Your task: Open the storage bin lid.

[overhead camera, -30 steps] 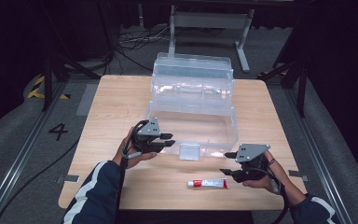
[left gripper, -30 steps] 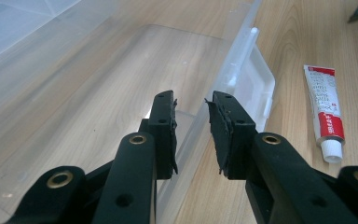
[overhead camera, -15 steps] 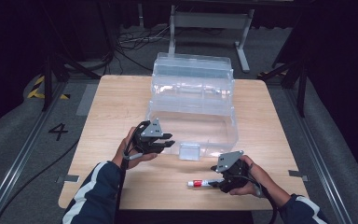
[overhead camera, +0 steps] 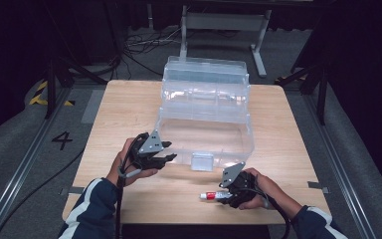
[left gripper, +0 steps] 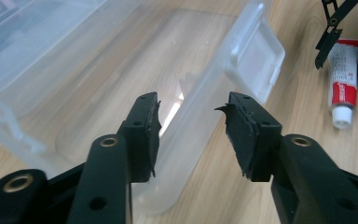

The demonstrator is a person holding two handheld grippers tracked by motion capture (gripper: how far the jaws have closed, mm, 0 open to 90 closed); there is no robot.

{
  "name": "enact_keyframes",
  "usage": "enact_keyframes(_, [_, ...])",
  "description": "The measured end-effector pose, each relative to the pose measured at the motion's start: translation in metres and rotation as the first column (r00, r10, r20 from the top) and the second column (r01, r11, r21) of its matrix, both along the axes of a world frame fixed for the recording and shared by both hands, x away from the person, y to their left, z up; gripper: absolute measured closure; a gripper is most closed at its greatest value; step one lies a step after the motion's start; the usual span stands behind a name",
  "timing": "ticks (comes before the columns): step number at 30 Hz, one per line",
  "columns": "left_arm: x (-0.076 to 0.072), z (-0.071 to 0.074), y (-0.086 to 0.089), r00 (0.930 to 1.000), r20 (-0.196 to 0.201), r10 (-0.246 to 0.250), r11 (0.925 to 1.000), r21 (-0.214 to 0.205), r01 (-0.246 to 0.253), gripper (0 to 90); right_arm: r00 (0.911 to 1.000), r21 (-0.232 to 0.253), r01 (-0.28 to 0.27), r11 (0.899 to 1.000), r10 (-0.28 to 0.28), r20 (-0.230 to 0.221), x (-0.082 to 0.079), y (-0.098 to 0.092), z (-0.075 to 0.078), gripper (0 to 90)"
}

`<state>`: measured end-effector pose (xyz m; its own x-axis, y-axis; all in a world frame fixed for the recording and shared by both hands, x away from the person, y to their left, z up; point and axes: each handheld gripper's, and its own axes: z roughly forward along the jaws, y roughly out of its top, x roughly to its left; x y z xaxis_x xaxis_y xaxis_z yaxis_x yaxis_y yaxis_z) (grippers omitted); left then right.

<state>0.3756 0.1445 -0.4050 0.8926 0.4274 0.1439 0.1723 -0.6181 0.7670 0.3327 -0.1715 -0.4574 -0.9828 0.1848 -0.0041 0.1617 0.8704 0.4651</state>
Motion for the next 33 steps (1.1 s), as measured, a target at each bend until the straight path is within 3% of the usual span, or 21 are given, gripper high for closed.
enact_keyframes(1, [-0.007,-0.002,0.011,0.9995,0.007,0.031,0.9995,0.007,-0.031,50.7,0.9999,-0.012,-0.013,1.0,0.013,-0.009,0.001,0.003,-0.002,49.5])
enact_keyframes(4, [-0.012,-0.004,0.02,0.9985,0.005,0.054,0.9985,0.01,-0.054,47.0,0.9998,-0.021,-0.016,1.0,0.016,-0.014,0.003,0.006,-0.003,49.5])
enact_keyframes(7, [-0.02,-0.011,0.035,0.9965,-0.011,0.083,0.9964,0.021,-0.083,43.5,0.9996,-0.037,-0.028,0.999,0.027,-0.009,0.004,0.011,-0.004,50.3])
enact_keyframes(9, [-0.022,-0.02,0.044,0.9939,-0.042,0.102,0.9945,0.028,-0.101,41.3,0.9991,-0.042,-0.041,0.998,0.041,-0.015,0.005,0.014,-0.005,50.5])
enact_keyframes(13, [-0.021,-0.041,0.054,0.9879,-0.086,0.129,0.9871,0.107,-0.119,38.1,0.9986,-0.052,-0.046,0.998,0.044,-0.029,0.006,0.017,-0.006,51.6])
enact_keyframes(15, [-0.02,-0.048,0.056,0.987,-0.091,0.132,0.9846,0.127,-0.12,37.7,0.9985,-0.053,-0.047,0.997,0.045,-0.033,0.007,0.018,-0.006,52.2])
enact_keyframes(17, [-0.017,-0.061,0.063,0.9795,-0.128,0.156,0.9775,0.162,-0.134,35.7,0.9982,-0.055,-0.052,0.997,0.051,-0.033,0.008,0.019,-0.006,52.9])
enact_keyframes(26, [-0.01,-0.082,0.072,0.9597,-0.214,0.183,0.9781,0.139,-0.155,28.7,0.9968,-0.101,-0.064,0.993,0.059,-0.053,0.009,0.027,-0.003,57.5])
enact_keyframes(30, [-0.007,-0.087,0.076,0.9528,-0.243,0.182,0.9822,0.092,-0.164,26.3,0.9956,-0.134,-0.079,0.988,0.072,-0.06,0.007,0.034,-0.001,63.7])
enact_keyframes(33, [-0.006,-0.092,0.078,0.9546,-0.233,0.186,0.9824,0.059,-0.177,21.6,0.9952,-0.149,-0.083,0.985,0.074,-0.063,0.008,0.036,0.0,67.2])
